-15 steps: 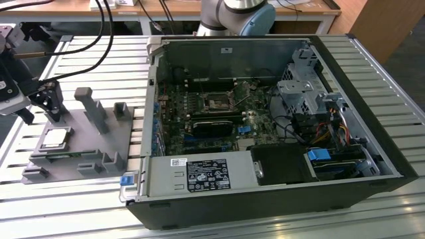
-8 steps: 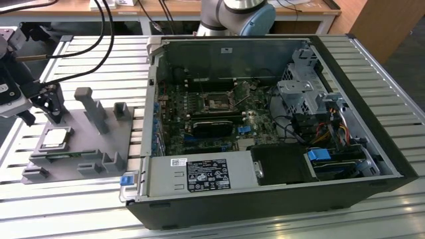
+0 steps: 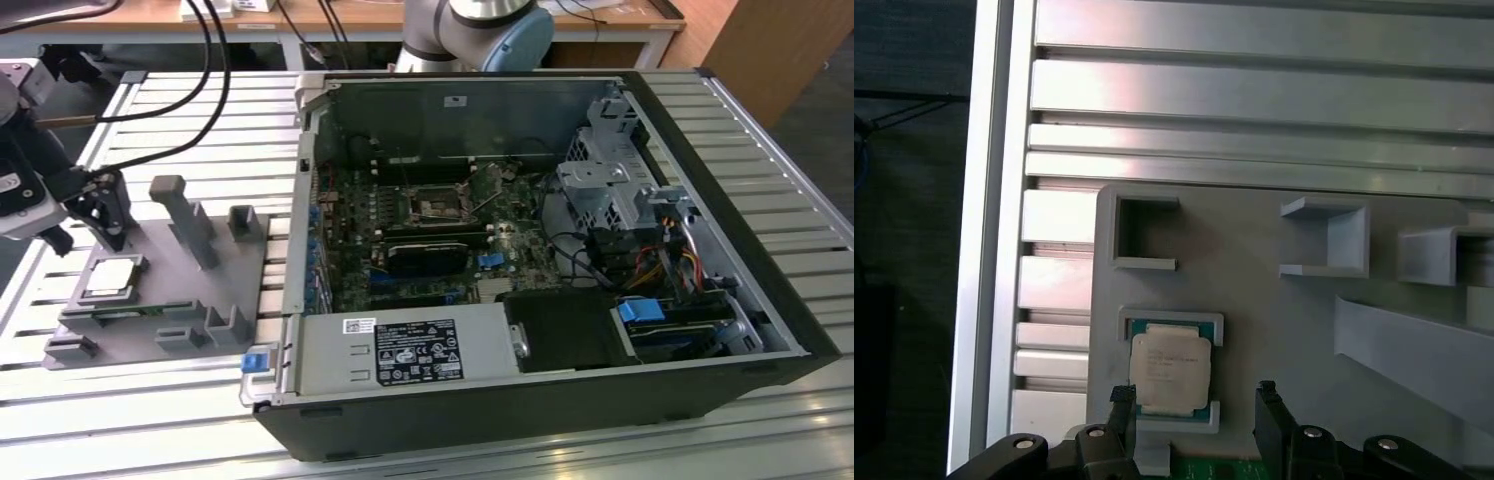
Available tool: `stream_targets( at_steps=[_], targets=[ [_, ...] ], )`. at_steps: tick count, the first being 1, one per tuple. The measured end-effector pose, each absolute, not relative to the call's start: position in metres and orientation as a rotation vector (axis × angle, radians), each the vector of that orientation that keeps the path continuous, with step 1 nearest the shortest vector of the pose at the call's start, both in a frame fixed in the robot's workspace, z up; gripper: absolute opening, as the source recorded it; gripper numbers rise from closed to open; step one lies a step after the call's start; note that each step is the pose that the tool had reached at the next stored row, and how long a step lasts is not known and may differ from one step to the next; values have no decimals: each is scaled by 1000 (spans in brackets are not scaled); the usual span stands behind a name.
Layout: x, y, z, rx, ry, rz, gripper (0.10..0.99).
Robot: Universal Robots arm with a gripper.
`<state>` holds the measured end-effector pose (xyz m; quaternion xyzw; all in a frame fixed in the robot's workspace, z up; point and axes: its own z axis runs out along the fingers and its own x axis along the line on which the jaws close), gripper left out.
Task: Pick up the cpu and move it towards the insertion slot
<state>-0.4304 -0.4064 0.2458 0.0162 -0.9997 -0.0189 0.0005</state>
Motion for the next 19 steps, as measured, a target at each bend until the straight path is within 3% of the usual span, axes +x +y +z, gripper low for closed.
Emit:
stream_targets(
  at_steps=[19],
  targets=[
    [-431, -410, 233, 51, -3140, -60, 588]
  ],
)
